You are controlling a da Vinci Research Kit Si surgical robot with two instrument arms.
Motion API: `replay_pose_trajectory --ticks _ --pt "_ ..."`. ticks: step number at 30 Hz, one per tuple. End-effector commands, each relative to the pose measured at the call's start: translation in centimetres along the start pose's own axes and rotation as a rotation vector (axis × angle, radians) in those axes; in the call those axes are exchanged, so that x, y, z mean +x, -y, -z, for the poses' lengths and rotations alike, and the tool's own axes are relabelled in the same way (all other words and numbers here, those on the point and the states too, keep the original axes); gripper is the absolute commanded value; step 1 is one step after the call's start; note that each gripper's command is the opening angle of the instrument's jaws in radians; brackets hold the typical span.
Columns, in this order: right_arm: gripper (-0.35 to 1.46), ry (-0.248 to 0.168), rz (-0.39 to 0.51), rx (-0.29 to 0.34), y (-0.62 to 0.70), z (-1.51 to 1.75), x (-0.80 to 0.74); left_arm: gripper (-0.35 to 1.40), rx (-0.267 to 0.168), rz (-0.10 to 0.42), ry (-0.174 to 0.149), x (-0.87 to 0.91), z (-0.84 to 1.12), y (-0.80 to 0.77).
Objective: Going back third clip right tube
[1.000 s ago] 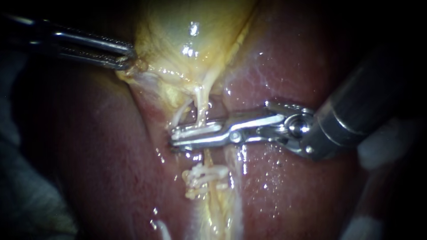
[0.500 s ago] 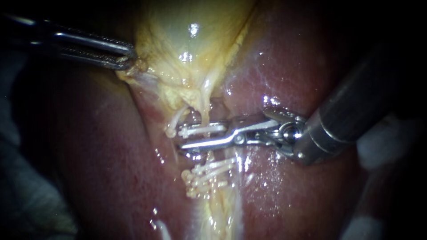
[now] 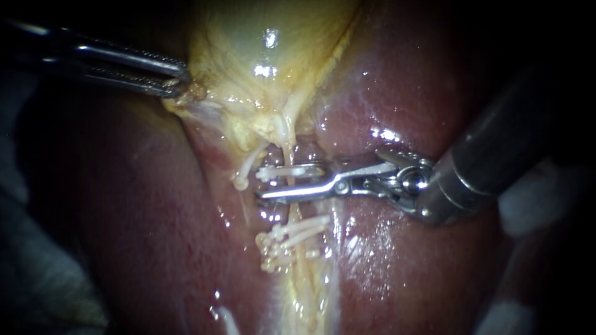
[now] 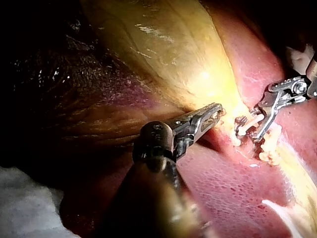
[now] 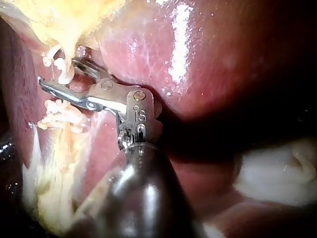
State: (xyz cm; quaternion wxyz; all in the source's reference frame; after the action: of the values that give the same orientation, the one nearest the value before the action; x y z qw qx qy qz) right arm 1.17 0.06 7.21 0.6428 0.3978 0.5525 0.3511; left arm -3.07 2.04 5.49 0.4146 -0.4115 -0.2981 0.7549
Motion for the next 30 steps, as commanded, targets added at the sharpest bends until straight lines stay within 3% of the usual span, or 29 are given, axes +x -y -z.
replay_pose_trajectory --ticks 1,4,12,19,22,30 --pt "0.45 -0.001 0.011 0.002 0.01 0.02 0.00 -0.35 0.000 0.000 0.000 0.00 0.00 0.00" --pt "0.44 0.015 0.043 -0.005 0.06 0.09 0.05 -0.35 0.000 0.000 0.000 0.00 0.02 0.00" --pt "0.44 0.112 0.181 -0.042 0.22 0.40 0.20 -0.35 -0.001 0.000 0.001 0.00 0.03 0.00" --pt "0.45 0.228 0.411 -0.060 0.51 0.78 0.31 -0.35 -0.002 0.000 0.001 0.00 0.04 0.00" --pt "0.45 0.240 0.501 -0.081 0.68 0.93 0.41 -0.35 -0.002 0.000 0.001 0.00 0.04 0.00" --pt "0.47 0.243 0.626 -0.097 1.06 1.11 0.63 -0.35 -0.002 0.000 0.001 0.00 0.04 0.00"
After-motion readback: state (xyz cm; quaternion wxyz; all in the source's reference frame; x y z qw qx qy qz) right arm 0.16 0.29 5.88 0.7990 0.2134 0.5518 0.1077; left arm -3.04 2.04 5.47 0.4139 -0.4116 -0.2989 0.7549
